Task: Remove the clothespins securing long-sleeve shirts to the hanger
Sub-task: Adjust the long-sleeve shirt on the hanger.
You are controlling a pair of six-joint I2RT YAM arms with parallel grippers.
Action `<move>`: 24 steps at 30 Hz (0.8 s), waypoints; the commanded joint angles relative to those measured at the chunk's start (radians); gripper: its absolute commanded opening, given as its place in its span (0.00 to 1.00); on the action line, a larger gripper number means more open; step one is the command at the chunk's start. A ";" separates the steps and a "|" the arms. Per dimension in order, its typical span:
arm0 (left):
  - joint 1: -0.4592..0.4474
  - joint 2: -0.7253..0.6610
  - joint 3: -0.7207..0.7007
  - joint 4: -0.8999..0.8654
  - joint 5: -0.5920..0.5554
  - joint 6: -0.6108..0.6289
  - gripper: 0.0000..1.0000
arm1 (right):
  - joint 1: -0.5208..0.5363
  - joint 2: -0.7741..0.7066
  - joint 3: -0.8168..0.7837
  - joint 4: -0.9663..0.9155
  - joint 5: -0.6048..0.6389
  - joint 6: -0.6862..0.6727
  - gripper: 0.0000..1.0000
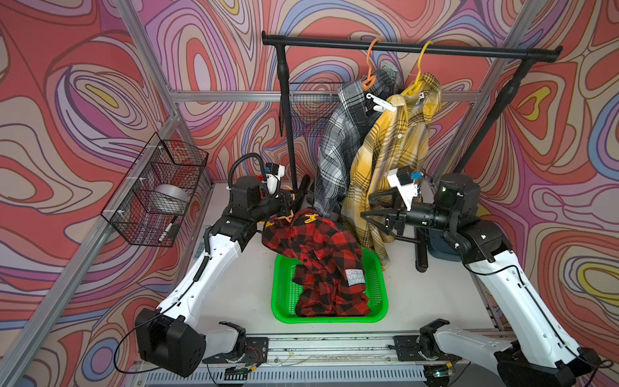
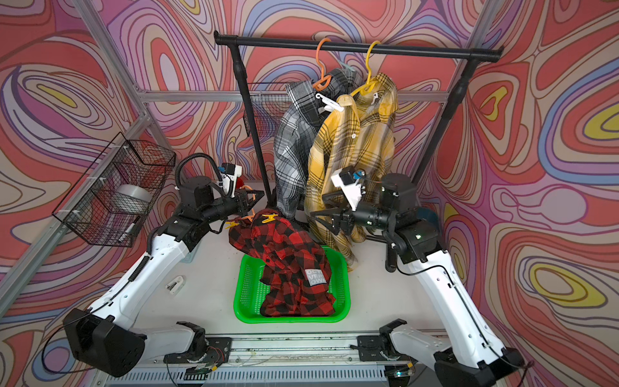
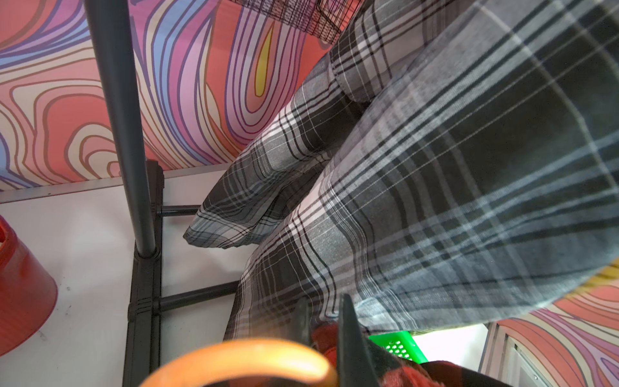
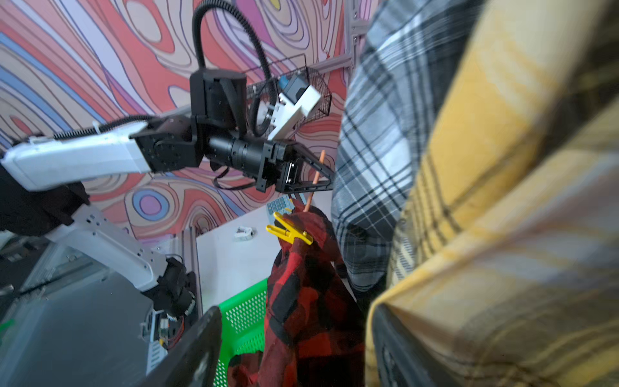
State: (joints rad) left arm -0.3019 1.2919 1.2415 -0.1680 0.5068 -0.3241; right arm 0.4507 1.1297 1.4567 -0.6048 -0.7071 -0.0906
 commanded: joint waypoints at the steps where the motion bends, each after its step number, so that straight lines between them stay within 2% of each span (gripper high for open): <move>1: 0.002 0.011 0.066 -0.084 -0.008 0.040 0.00 | 0.125 0.028 0.042 -0.074 0.250 -0.094 0.68; 4: 0.002 0.015 0.090 -0.151 -0.023 0.050 0.00 | 0.210 0.055 0.060 -0.099 0.371 -0.123 0.65; 11: 0.002 0.030 0.134 -0.247 -0.046 0.061 0.00 | 0.393 0.136 0.116 -0.125 0.536 -0.164 0.59; 17: 0.002 0.055 0.193 -0.343 -0.065 0.077 0.00 | 0.440 0.216 0.138 -0.086 0.537 -0.169 0.51; 24: 0.001 0.076 0.233 -0.410 -0.057 0.085 0.00 | 0.462 0.274 0.146 -0.050 0.566 -0.170 0.47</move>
State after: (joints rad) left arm -0.3019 1.3582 1.4384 -0.5217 0.4519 -0.2600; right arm 0.9062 1.3975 1.5806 -0.6926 -0.1711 -0.2539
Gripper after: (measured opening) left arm 0.077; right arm 0.472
